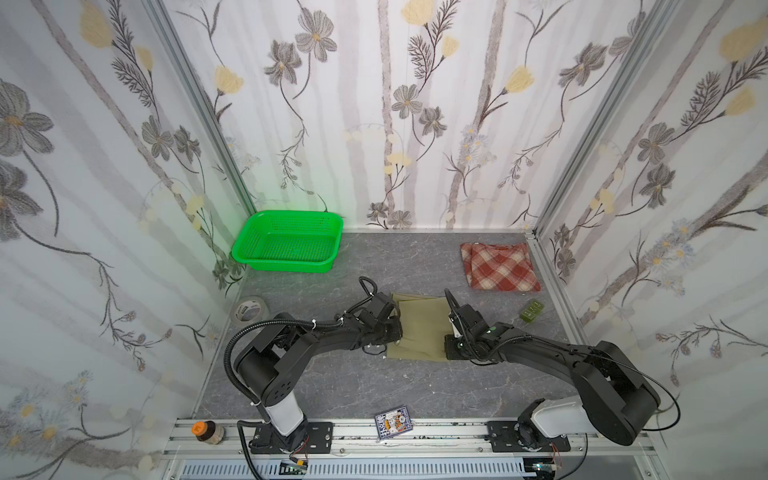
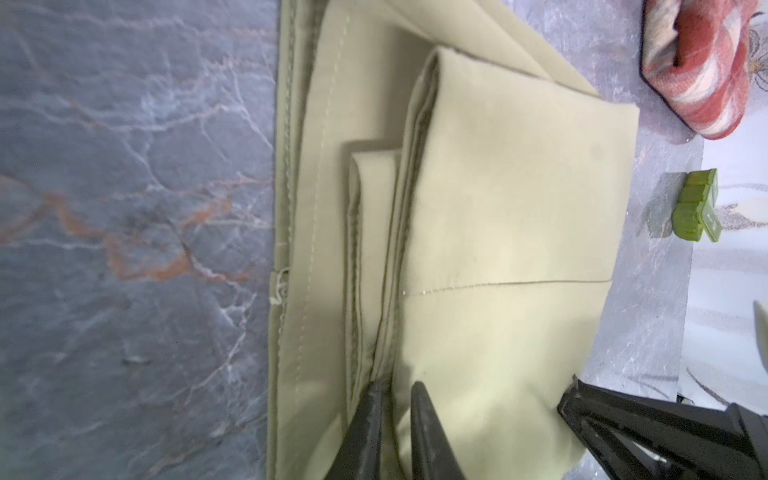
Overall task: Fold and stack the skirts
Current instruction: 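Lift the flap with the right gripper and fold it toward the left gripper, then lay the flap down with the right gripper while the left holds the bundle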
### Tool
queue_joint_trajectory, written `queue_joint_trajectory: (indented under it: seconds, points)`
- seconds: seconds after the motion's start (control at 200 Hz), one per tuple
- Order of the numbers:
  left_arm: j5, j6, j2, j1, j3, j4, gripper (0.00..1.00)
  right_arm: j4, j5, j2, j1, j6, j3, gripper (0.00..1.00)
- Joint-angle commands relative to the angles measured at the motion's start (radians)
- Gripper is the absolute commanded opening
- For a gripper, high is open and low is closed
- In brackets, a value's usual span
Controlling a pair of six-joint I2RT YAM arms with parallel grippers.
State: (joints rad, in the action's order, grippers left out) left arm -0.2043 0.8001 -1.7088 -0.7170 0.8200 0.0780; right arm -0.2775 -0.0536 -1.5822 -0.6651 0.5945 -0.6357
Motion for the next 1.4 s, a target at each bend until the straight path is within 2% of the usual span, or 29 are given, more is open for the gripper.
queue_joint_trajectory:
  seconds: [0.0,0.22,0.385,0.52,0.709,0.884,1.059,1.184,1.394]
  points:
    - [0.022,-0.044,-0.022,0.015,0.040,-0.007,0.18,0.010,-0.023,-0.053,-0.032,0.018,-0.007,0.14]
    - [0.026,-0.103,-0.141,0.050,0.176,-0.007,0.17,0.001,-0.051,-0.109,-0.120,0.086,-0.075,0.14]
    - [0.026,-0.131,-0.191,0.067,0.257,-0.007,0.16,0.036,-0.130,-0.093,-0.130,0.132,-0.110,0.15]
    - [0.022,-0.127,-0.092,0.092,0.234,-0.007,0.17,0.010,-0.129,-0.021,-0.091,0.117,-0.149,0.17]
    - [0.002,-0.089,0.091,0.100,0.161,-0.027,0.21,0.007,-0.123,0.018,0.044,0.049,-0.180,0.19]
    - [-0.001,-0.053,0.132,0.081,0.128,-0.027,0.25,0.000,-0.066,-0.142,0.118,-0.062,-0.325,0.19]
    - [-0.054,-0.031,0.039,0.019,0.170,-0.027,0.23,-0.009,-0.030,-0.280,0.130,-0.133,-0.454,0.18]
    - [-0.052,0.012,0.012,-0.029,0.128,-0.027,0.21,-0.002,-0.023,-0.346,0.142,-0.157,-0.483,0.18]
    - [-0.034,0.063,0.019,-0.033,0.055,-0.027,0.21,0.016,-0.018,-0.396,0.164,-0.162,-0.464,0.17]
